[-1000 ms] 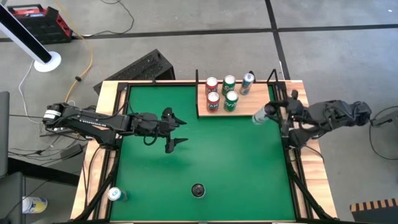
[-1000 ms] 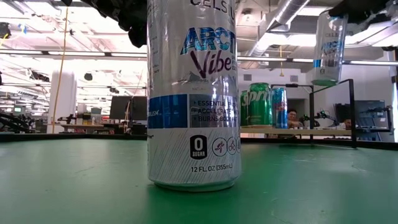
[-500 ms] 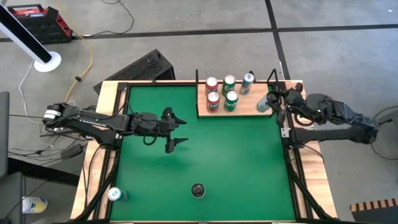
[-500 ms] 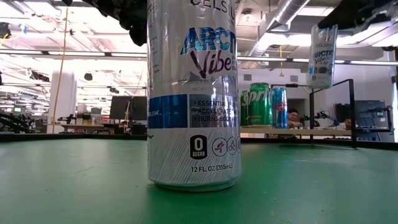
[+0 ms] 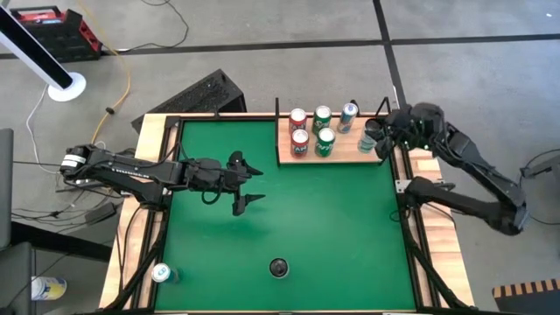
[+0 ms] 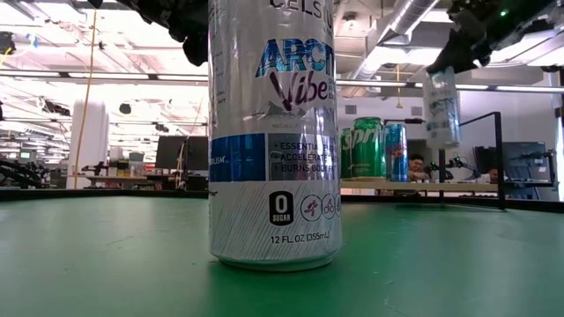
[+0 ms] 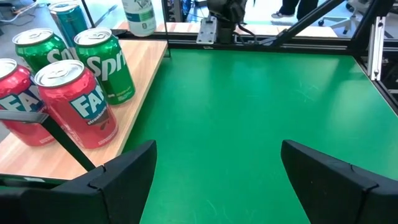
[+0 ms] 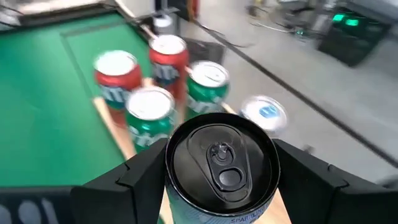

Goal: Place canned beverage on shelf
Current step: Put the top white-blue soda can on the shelf

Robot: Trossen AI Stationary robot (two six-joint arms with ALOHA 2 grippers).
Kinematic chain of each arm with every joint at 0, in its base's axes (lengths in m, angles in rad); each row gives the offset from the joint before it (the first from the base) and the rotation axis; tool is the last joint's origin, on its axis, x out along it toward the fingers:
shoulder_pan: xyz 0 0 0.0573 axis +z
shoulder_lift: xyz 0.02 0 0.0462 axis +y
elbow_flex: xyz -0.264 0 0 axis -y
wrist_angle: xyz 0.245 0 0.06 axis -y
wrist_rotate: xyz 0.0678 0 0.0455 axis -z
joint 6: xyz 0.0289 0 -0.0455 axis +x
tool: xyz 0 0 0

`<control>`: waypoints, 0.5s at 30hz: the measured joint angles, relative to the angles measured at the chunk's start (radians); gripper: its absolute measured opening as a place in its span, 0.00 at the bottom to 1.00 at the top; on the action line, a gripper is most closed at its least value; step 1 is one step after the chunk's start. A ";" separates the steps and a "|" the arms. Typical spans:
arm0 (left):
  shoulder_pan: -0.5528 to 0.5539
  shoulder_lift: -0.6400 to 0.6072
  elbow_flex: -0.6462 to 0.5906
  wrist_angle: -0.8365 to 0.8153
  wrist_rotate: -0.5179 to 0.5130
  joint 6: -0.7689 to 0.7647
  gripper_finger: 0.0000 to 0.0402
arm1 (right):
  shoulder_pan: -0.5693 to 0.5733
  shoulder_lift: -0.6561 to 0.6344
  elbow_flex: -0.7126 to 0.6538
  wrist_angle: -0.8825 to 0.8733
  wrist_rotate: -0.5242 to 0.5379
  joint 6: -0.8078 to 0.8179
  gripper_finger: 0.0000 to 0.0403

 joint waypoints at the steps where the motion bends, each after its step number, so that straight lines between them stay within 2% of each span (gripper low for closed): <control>1: 0.000 0.000 0.000 0.000 0.000 -0.001 0.82 | -0.041 0.013 0.000 0.011 -0.057 -0.009 0.68; 4: 0.000 0.000 0.000 0.000 0.000 -0.002 0.82 | -0.149 0.082 0.000 0.026 -0.158 -0.049 0.68; 8: 0.000 0.000 0.000 -0.012 0.002 -0.021 0.82 | -0.264 0.165 -0.004 0.026 -0.222 -0.117 0.68; 15: 0.000 0.000 0.000 -0.019 0.001 -0.032 0.82 | -0.433 0.174 -0.092 0.211 -0.421 -0.096 0.68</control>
